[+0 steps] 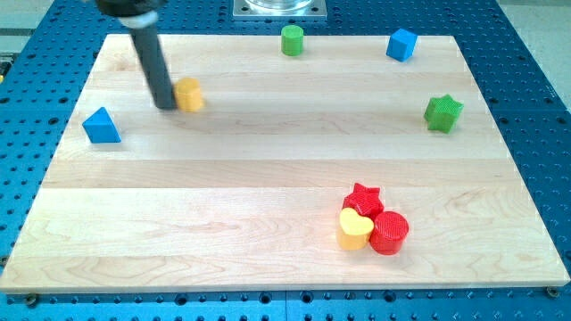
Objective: Move hexagon towards red star
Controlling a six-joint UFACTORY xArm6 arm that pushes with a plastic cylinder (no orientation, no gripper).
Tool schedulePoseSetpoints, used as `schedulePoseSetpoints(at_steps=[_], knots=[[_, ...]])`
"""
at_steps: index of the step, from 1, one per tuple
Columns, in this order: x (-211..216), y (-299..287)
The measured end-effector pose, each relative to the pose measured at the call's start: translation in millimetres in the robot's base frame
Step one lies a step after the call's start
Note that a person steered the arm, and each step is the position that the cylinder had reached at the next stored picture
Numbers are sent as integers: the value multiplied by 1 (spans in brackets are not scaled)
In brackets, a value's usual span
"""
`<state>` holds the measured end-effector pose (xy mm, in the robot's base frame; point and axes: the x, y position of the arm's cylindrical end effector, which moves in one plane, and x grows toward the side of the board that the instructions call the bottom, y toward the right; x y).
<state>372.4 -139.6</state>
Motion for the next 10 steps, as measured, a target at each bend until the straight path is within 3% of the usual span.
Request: schedulePoseSetpoints(at_steps=[1, 3, 4, 6, 7, 8, 9, 10], knots=[[23, 41], [0, -40], [-35, -31], [-6, 84], [-24, 69], [-30, 132], [-34, 152], [20, 189]])
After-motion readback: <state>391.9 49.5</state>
